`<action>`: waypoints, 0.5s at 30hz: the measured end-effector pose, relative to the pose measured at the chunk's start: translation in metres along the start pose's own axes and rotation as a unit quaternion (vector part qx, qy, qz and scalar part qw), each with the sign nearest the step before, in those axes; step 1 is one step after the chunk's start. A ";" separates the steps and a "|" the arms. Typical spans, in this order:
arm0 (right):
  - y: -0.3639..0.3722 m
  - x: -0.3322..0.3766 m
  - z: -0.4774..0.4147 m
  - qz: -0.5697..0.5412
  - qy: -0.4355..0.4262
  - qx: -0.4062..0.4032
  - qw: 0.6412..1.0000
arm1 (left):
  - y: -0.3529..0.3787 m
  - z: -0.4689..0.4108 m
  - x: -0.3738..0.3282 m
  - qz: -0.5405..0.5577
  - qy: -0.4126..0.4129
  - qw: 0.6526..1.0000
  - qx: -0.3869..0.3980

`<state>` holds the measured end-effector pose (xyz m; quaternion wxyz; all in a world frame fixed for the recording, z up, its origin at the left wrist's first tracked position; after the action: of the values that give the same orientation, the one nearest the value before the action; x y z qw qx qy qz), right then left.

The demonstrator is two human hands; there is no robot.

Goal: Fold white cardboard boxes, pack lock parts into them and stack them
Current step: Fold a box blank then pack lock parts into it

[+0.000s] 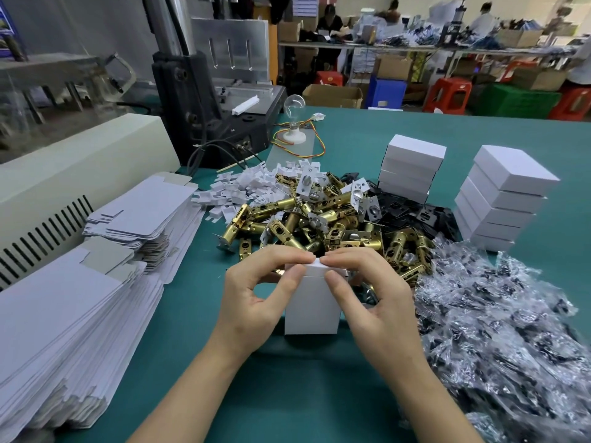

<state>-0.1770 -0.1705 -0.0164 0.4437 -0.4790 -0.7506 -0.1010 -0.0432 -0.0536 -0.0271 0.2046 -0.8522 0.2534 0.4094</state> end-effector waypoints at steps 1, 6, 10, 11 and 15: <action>0.000 0.000 0.000 -0.001 -0.002 0.002 1.000 | 0.000 0.000 -0.001 -0.004 0.016 1.000 -0.001; 0.002 -0.001 0.001 -0.010 -0.014 0.007 1.000 | -0.002 0.000 -0.002 -0.028 0.068 0.997 0.002; 0.001 -0.004 0.001 0.008 -0.018 0.019 1.000 | -0.004 -0.001 0.000 -0.034 0.080 0.996 0.012; 0.001 -0.005 0.002 0.012 -0.019 0.021 1.000 | -0.005 -0.001 0.001 -0.037 0.080 0.996 0.014; 0.000 -0.005 0.003 0.014 -0.022 0.010 1.000 | -0.005 -0.001 0.002 -0.039 0.076 0.996 0.020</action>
<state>-0.1779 -0.1722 -0.0222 0.4334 -0.4866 -0.7547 -0.0764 -0.0385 -0.0504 -0.0271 0.2178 -0.8860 0.2426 0.3297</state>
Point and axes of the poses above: each hand's wrist, its own z-axis away from the middle knuckle, its own y-axis out of the palm, x = y × z, the point moved 6 cm from there along -z, towards the middle knuckle, and after that the axes turned 4 degrees about -x, right-handed, at the moved point
